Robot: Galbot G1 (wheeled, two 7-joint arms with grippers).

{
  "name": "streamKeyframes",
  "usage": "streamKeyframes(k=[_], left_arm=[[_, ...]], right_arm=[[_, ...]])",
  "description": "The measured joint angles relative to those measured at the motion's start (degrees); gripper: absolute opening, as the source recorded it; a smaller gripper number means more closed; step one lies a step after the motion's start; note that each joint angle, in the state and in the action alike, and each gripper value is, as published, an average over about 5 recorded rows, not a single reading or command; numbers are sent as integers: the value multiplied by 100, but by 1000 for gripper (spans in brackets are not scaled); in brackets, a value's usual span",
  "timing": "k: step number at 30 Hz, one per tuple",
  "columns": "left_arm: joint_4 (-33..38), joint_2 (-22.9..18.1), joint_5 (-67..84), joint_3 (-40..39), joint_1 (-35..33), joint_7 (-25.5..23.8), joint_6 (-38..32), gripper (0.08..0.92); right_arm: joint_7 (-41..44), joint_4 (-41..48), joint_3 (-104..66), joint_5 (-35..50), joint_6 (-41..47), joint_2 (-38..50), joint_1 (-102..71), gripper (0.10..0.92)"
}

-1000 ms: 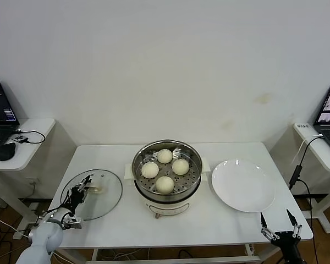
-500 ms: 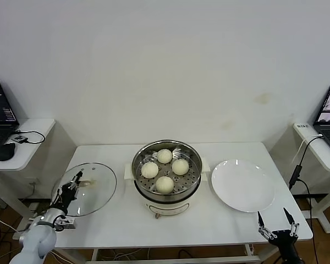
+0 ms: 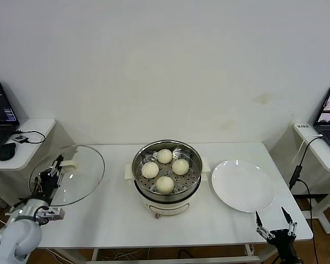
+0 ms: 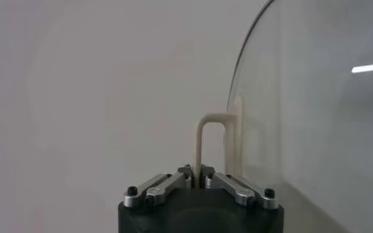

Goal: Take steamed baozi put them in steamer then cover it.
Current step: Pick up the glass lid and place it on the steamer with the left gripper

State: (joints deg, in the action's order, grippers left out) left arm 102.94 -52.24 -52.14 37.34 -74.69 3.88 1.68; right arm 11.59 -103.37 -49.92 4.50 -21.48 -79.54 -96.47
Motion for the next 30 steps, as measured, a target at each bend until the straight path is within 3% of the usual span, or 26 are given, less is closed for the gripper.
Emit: streamKeyframes(k=[7, 15, 21, 30], left_arm=[[904, 300, 566, -678, 124, -271, 630, 146], [1301, 264, 623, -1866, 682, -587, 1362, 146], [1374, 34, 403, -2690, 1262, -892, 1871, 146], [1171, -637, -359, -3707, 2064, -1422, 2461, 146]], right_arm=[[-55, -21, 17, -270, -83, -120, 11, 823], [-122, -73, -11, -692, -111, -339, 54, 823], [-165, -67, -7, -994, -129, -480, 113, 823], [-191, 42, 42, -1339, -170, -603, 171, 823]])
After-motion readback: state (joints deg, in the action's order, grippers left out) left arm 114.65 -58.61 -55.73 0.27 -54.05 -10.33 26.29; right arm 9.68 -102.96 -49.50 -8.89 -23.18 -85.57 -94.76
